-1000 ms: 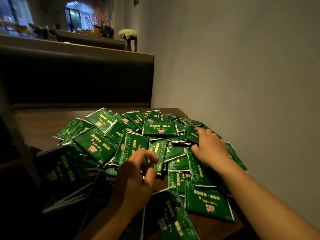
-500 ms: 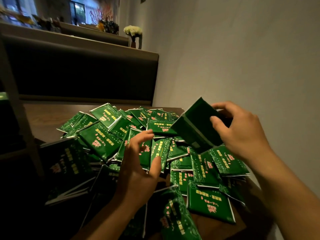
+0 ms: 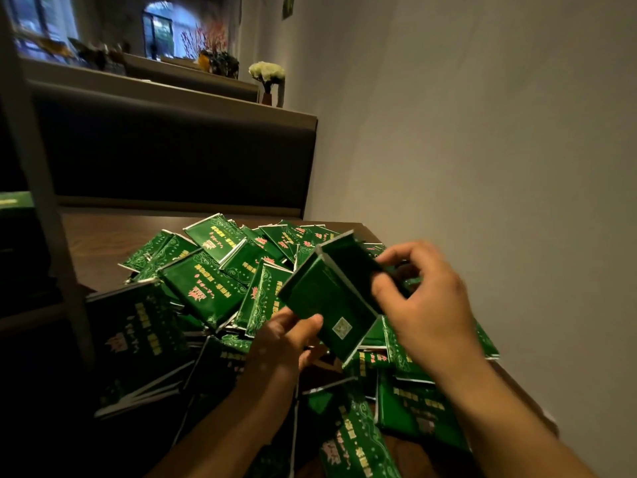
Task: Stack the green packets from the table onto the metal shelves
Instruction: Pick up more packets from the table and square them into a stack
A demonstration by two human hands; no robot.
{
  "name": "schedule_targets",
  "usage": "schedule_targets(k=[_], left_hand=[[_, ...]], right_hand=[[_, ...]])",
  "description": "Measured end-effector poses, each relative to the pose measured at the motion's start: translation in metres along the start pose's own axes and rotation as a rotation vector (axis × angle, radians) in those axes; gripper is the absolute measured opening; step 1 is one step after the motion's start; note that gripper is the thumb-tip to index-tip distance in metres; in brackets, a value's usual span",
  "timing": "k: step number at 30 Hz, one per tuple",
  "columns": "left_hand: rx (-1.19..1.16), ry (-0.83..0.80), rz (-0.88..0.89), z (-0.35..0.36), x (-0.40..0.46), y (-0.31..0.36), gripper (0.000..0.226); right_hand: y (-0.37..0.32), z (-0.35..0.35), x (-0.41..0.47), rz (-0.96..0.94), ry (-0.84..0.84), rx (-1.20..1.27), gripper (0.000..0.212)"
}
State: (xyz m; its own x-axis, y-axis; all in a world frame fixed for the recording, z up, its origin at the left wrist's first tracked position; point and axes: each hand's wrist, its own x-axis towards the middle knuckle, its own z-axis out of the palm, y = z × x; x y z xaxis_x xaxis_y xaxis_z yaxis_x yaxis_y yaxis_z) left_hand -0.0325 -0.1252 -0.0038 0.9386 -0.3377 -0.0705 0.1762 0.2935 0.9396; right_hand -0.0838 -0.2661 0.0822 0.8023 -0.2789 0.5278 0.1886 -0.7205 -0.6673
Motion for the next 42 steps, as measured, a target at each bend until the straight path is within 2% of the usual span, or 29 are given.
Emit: schedule_targets(k=[3, 5, 7, 8, 11, 15, 18, 21, 24, 26, 29, 32, 34, 36, 38, 39, 42], left_hand=[[-0.181, -0.096, -0.047, 0.004, -0.008, 0.001, 0.016], [-0.328, -0.163, -0.099, 0.007, -0.01, 0.005, 0.024], [-0.368, -0.203, -0.089, 0.008, -0.01, 0.004, 0.03], [-0.366, -0.183, -0.08, 0.01, -0.01, 0.003, 0.034], [-0.266, -0.028, -0.068, 0.012, -0.008, -0.005, 0.025], [-0.132, 0.104, -0.037, 0.007, -0.003, -0.01, 0.028], [-0.203, 0.136, -0.038, 0.008, 0.001, -0.011, 0.047], [-0.213, 0.115, -0.046, 0.008, 0.001, -0.011, 0.035], [-0.194, 0.081, -0.04, 0.008, -0.001, -0.011, 0.049], [-0.175, 0.087, -0.038, 0.008, 0.0, -0.011, 0.043], [-0.141, 0.081, -0.049, 0.008, 0.0, -0.013, 0.052], [-0.052, 0.056, -0.093, 0.008, -0.003, -0.015, 0.042], [-0.059, 0.063, -0.154, 0.007, -0.003, -0.017, 0.05], [-0.056, 0.041, -0.169, 0.007, -0.006, -0.013, 0.059], [-0.051, 0.017, -0.159, 0.007, -0.005, -0.012, 0.07], [-0.043, 0.002, -0.153, 0.009, -0.004, -0.011, 0.082], [-0.053, 0.012, -0.15, 0.013, -0.005, -0.011, 0.107]], right_hand=[[0.004, 0.025, -0.017, -0.081, -0.054, -0.181, 0.016], [0.008, 0.036, -0.024, -0.069, -0.107, -0.238, 0.017], [0.01, 0.042, -0.029, -0.041, -0.197, -0.257, 0.023], [0.011, 0.044, -0.032, -0.031, -0.27, -0.264, 0.028], [0.012, 0.044, -0.039, -0.017, -0.422, -0.239, 0.037], [0.032, 0.028, -0.034, 0.102, -0.283, -0.167, 0.03], [0.059, 0.008, -0.024, 0.141, -0.168, -0.358, 0.031], [0.088, -0.015, -0.02, 0.264, -0.089, -0.585, 0.033], [0.111, -0.029, -0.018, 0.417, -0.091, -0.752, 0.044], [0.122, -0.034, -0.017, 0.515, -0.128, -0.779, 0.055], [0.131, -0.038, -0.017, 0.583, -0.154, -0.816, 0.072], [0.133, -0.041, -0.016, 0.609, -0.142, -0.853, 0.086], [0.136, -0.042, -0.014, 0.609, -0.089, -0.809, 0.089], [0.137, -0.044, -0.012, 0.624, -0.011, -0.631, 0.082], [0.132, -0.047, -0.012, 0.623, 0.072, -0.396, 0.068], [0.127, -0.048, -0.012, 0.601, 0.114, -0.303, 0.059], [0.104, -0.047, -0.018, 0.489, 0.178, -0.155, 0.03]])
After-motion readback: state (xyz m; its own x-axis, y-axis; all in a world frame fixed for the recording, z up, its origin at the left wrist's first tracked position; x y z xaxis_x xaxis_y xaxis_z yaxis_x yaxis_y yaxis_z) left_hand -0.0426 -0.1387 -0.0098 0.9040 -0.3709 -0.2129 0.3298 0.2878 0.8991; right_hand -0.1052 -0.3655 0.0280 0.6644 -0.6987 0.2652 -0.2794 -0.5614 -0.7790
